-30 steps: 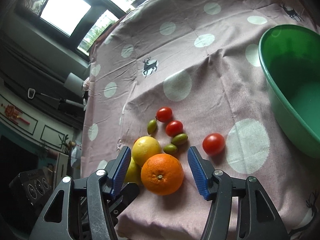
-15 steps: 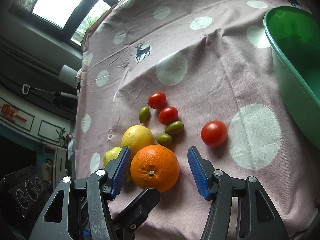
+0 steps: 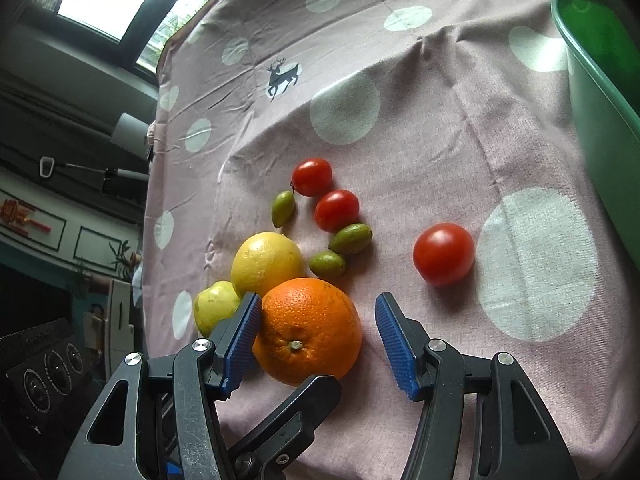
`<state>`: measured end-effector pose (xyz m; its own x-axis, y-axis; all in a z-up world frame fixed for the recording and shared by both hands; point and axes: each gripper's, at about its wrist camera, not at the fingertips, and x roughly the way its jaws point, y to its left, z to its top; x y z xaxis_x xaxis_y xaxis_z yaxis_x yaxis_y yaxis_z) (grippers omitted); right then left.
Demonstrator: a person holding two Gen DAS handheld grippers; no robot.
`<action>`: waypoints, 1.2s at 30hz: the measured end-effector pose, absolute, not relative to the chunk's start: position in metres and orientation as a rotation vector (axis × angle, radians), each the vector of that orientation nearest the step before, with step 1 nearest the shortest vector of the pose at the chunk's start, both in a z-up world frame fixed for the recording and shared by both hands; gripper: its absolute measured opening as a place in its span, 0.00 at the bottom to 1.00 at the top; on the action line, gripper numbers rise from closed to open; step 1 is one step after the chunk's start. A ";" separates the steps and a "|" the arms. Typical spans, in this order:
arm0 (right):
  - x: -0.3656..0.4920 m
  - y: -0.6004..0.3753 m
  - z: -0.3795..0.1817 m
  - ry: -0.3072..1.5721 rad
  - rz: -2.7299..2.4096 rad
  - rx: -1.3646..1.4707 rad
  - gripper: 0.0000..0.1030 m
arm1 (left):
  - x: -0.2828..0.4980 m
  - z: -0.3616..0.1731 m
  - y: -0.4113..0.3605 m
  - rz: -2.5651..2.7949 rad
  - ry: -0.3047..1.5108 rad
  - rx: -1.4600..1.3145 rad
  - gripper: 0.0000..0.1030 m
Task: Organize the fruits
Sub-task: 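Close the right tool fingers around the orange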
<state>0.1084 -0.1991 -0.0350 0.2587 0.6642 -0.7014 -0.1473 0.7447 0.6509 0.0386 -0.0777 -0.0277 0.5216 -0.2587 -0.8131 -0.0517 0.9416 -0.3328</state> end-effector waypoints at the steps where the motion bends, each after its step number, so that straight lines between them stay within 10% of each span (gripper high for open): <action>1: 0.109 -0.200 -0.036 1.194 0.588 0.522 0.60 | 0.039 -0.029 -0.078 -0.127 1.021 -0.336 0.70; 36: 0.111 -0.192 -0.040 1.208 0.651 0.516 0.60 | 0.046 -0.038 -0.077 -0.079 1.031 -0.333 0.58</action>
